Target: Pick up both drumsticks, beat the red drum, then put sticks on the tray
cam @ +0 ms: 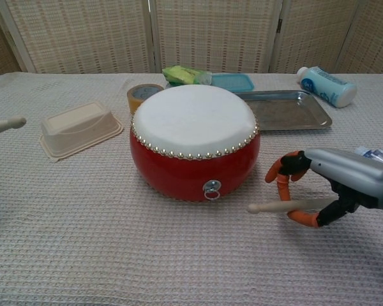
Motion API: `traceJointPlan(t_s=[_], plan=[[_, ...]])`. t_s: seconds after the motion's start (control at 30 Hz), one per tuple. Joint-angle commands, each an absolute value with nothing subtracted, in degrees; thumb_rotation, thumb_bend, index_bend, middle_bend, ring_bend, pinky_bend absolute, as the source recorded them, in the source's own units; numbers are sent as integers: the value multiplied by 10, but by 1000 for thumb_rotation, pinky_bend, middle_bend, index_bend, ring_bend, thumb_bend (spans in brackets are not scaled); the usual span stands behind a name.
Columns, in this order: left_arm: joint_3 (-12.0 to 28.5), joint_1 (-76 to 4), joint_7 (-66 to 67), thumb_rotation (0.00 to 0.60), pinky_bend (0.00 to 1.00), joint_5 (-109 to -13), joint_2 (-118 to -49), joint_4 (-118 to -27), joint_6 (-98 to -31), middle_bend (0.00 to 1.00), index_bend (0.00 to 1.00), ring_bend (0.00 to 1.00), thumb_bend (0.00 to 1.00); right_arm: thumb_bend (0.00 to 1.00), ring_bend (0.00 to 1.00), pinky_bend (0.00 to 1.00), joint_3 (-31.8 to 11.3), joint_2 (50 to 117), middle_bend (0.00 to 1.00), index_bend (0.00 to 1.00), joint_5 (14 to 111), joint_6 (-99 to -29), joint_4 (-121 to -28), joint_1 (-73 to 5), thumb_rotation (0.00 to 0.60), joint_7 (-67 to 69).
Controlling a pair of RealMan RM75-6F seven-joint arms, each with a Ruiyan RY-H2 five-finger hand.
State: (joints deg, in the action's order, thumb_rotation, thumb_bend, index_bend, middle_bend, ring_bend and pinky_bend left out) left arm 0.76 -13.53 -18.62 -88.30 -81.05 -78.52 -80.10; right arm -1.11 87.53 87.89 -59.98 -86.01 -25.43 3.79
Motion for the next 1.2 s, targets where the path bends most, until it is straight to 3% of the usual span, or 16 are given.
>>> traceJointPlan(t_s=[0.03,0.17,0.37,0.77,1.0,1.2], plan=[[8,-136,-184,600,1000,-883,-810,-787,-800,1000,1000,1000,452,328,170,282,-13,824,297,689,923,-655,-872,-251,600,342],[8,-137,-178,600,1000,-885,-809,-793,-799,1000,1000,1000,445,328,199,282,3,806,323,680,965,-687,-826,-261,600,593],[8,-136,-169,600,1000,-887,-807,-803,-800,1000,1000,1000,444,327,217,294,35,816,333,628,1002,-719,-729,-278,600,853],[6,-136,-166,600,1000,-887,-808,-804,-797,1000,1000,1000,444,327,255,317,79,874,365,519,1021,-708,-586,-309,600,1037],[4,-133,-167,600,1000,-888,-806,-802,-800,1000,1000,1000,443,327,254,317,115,904,365,333,1065,-757,-492,-322,600,1135],[3,-132,-167,600,1000,-890,-806,-802,-800,1000,1000,1000,442,328,258,317,127,937,365,333,1068,-788,-423,-321,600,1168]])
